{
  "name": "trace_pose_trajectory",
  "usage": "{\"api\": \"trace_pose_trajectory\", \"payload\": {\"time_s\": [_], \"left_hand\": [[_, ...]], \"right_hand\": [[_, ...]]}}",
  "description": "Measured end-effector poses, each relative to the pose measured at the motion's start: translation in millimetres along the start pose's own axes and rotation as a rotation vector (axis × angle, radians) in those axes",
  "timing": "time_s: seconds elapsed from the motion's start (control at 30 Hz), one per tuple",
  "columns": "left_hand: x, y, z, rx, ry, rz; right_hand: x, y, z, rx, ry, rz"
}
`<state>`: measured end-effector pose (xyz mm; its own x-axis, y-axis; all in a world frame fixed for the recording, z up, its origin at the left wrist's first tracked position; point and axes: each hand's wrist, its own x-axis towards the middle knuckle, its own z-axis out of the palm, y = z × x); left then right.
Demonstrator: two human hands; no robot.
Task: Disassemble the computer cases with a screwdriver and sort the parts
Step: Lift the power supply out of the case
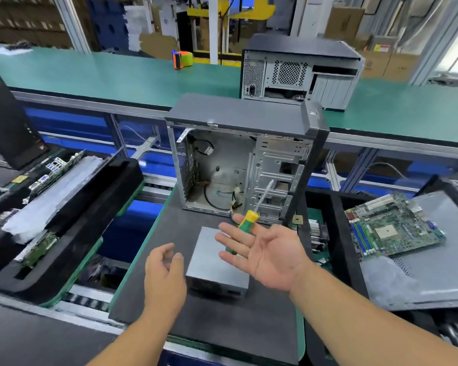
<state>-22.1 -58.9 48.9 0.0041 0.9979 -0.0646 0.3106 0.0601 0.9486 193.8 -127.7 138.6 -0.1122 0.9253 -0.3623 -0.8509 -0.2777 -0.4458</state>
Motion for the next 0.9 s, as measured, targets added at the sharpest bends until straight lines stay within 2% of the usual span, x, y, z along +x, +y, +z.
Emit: {"api": "trace_pose_trajectory", "payload": {"time_s": [0.07, 0.17, 0.2, 0.33, 0.47, 0.6, 0.73, 0.9], "left_hand": [[5.4, -2.1, -7.8, -0.010, -0.005, -0.002], [12.8, -10.2, -22.9, -0.015, -0.021, -0.004], [14.8, -13.8, -28.1, -0.017, -0.027, -0.005], [23.7, -33.5, -55.3, 0.005, -0.006, -0.015], [31.8, -57.0, -86.5, 0.032, -0.059, -0.053], [30.8, -87.6, -120.0, 0.156, -0.107, -0.086], [14.7, -124.0, -147.2, 0.356, -0.245, -0.116], [-10.0, -146.5, -167.0, 0.566, -0.438, -0.067]], "right_hand": [[8.0, 10.3, 15.8, -0.251, 0.101, -0.019], [21.6, 35.8, 34.6, -0.722, 0.368, -0.111], [26.0, 44.5, 40.1, -0.806, 0.401, -0.122], [43.4, 83.0, 55.8, -1.020, 0.351, -0.057], [63.6, 125.0, 62.3, -1.096, 0.378, -0.001], [81.1, 171.4, 51.9, -1.117, 0.395, 0.097], [93.1, 212.6, 32.6, -1.089, 0.416, 0.138], [96.7, 236.7, 14.6, -1.121, 0.480, 0.119]]}}
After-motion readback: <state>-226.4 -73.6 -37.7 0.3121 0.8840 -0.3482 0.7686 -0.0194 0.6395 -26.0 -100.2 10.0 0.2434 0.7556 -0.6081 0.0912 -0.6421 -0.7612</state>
